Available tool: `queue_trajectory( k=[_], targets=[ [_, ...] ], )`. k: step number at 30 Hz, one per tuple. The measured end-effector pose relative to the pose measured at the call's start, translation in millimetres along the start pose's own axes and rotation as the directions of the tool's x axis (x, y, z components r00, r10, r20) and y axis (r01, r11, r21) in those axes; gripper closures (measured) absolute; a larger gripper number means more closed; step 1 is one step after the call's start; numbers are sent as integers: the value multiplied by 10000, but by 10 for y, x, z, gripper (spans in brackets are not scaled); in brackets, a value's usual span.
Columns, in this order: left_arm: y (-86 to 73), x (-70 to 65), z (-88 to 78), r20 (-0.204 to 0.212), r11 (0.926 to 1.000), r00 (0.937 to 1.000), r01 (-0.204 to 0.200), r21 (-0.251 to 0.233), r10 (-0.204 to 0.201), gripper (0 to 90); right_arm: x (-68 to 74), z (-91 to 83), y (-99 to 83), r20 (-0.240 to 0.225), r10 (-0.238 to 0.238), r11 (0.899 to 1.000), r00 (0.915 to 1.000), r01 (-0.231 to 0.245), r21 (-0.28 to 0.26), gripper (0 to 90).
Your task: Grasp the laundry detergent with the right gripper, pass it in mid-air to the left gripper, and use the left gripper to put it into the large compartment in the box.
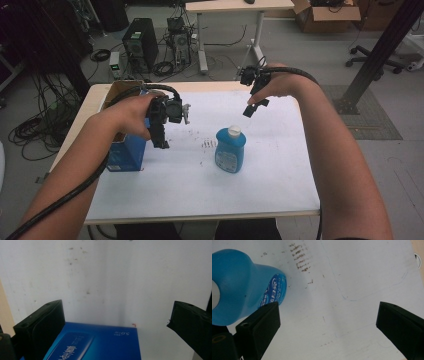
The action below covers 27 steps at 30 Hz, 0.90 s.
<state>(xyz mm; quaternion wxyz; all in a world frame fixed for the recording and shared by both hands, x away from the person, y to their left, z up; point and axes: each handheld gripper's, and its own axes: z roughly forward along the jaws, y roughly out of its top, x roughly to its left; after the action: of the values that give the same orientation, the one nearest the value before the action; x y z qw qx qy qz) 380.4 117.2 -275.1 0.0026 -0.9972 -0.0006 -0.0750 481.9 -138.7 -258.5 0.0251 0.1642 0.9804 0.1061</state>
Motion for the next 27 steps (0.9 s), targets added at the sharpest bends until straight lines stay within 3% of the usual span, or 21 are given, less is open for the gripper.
queue_trajectory(
  k=[6,13,20,27],
  targets=[
    [58,-334,3,9,9993,9993,-380,-55,380,6,31,4,-64,-41,-1,9996,10000,0,-274,53],
    [22,-531,53,241,9982,9989,-391,-459,402,5,42,32,-121,-108,33,9994,9999,-37,-342,54],
    [-52,-667,93,301,9988,9983,-496,-60,497,4,94,-13,-202,-14,-62,9992,10000,62,-392,54],
    [-68,-697,97,253,9979,9976,-645,-1,644,5,142,-16,-375,-57,49,9986,10000,-52,-523,56]
  ],
)
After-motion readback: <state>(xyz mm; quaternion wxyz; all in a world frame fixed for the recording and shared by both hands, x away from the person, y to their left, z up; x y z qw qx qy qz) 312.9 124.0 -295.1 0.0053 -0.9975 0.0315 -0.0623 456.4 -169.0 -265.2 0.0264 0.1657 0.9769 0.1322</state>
